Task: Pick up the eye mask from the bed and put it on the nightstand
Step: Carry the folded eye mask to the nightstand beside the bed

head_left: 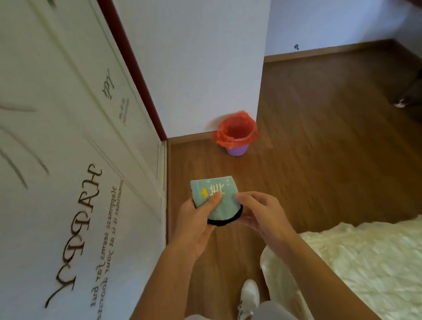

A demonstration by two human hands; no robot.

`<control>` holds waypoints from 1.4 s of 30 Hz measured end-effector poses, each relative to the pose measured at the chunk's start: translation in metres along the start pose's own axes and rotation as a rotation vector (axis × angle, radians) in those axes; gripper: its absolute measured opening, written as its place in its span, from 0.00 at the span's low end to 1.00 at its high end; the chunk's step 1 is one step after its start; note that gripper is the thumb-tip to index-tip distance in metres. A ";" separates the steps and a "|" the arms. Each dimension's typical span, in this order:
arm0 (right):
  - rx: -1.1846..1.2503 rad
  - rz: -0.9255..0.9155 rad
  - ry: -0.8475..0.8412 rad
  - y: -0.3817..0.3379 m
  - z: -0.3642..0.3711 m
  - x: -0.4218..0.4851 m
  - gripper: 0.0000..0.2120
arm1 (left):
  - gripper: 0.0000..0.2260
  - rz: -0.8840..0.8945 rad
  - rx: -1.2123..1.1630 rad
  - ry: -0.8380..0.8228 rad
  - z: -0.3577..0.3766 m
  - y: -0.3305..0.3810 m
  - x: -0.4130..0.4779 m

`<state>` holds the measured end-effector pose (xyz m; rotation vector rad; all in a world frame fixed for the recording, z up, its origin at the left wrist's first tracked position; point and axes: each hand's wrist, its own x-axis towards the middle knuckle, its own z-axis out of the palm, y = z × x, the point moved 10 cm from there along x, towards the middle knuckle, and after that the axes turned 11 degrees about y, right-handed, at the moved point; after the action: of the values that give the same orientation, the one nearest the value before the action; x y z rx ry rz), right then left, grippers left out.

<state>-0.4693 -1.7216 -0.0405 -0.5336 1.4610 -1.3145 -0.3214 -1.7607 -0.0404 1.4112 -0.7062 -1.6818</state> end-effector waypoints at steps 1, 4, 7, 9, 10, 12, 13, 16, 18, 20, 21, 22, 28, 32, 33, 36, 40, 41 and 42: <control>0.007 -0.004 -0.002 -0.013 -0.002 0.020 0.06 | 0.10 0.004 0.003 -0.002 0.014 0.011 0.016; 0.026 -0.026 0.010 -0.050 -0.008 0.078 0.07 | 0.12 0.015 0.009 -0.005 0.054 0.038 0.062; 0.043 -0.022 0.035 -0.069 -0.015 0.125 0.08 | 0.13 0.004 0.010 -0.019 0.086 0.054 0.100; 0.052 0.001 0.051 -0.074 -0.019 0.152 0.09 | 0.14 -0.015 0.012 -0.032 0.104 0.062 0.124; 0.051 0.009 0.061 -0.076 -0.020 0.166 0.08 | 0.14 -0.020 0.017 -0.038 0.112 0.065 0.137; 0.038 0.018 0.081 -0.081 -0.023 0.192 0.06 | 0.13 -0.024 0.030 -0.047 0.127 0.071 0.163; 0.035 0.023 0.089 -0.083 -0.024 0.206 0.06 | 0.12 -0.031 0.038 -0.053 0.134 0.074 0.177; 0.033 0.030 0.114 -0.095 -0.027 0.248 0.06 | 0.12 -0.069 0.046 -0.073 0.157 0.081 0.219; 0.028 0.029 0.143 -0.105 -0.029 0.277 0.06 | 0.14 -0.091 0.053 -0.093 0.175 0.088 0.251; 0.032 0.021 0.185 -0.119 -0.033 0.310 0.06 | 0.17 -0.096 0.067 -0.122 0.198 0.101 0.285; 0.035 0.017 0.209 -0.127 -0.036 0.328 0.06 | 0.18 -0.094 0.083 -0.140 0.210 0.108 0.303; 0.037 0.016 0.235 -0.135 -0.039 0.344 0.07 | 0.17 -0.090 0.101 -0.158 0.223 0.116 0.321; 0.077 0.004 0.438 -0.184 -0.066 0.424 0.09 | 0.13 -0.105 0.193 -0.297 0.315 0.161 0.411; 0.106 -0.009 0.581 -0.208 -0.100 0.446 0.07 | 0.14 -0.175 0.265 -0.430 0.387 0.158 0.433; 0.120 -0.011 0.618 -0.212 -0.112 0.448 0.06 | 0.16 -0.200 0.288 -0.463 0.405 0.152 0.433; 0.159 -0.026 0.737 -0.217 -0.155 0.445 0.05 | 0.14 -0.259 0.370 -0.574 0.461 0.127 0.427; 0.254 -0.031 0.923 -0.208 -0.222 0.426 0.05 | 0.14 -0.292 0.502 -0.715 0.530 0.089 0.402; 0.282 -0.031 0.965 -0.204 -0.239 0.420 0.05 | 0.13 -0.294 0.538 -0.749 0.545 0.078 0.394; 0.305 -0.032 1.003 -0.200 -0.256 0.415 0.06 | 0.13 -0.298 0.572 -0.777 0.561 0.067 0.386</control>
<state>-0.9021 -2.0215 -0.0630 0.3865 1.9615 -1.9134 -0.8692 -2.1705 -0.0628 1.2308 -1.5645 -2.4239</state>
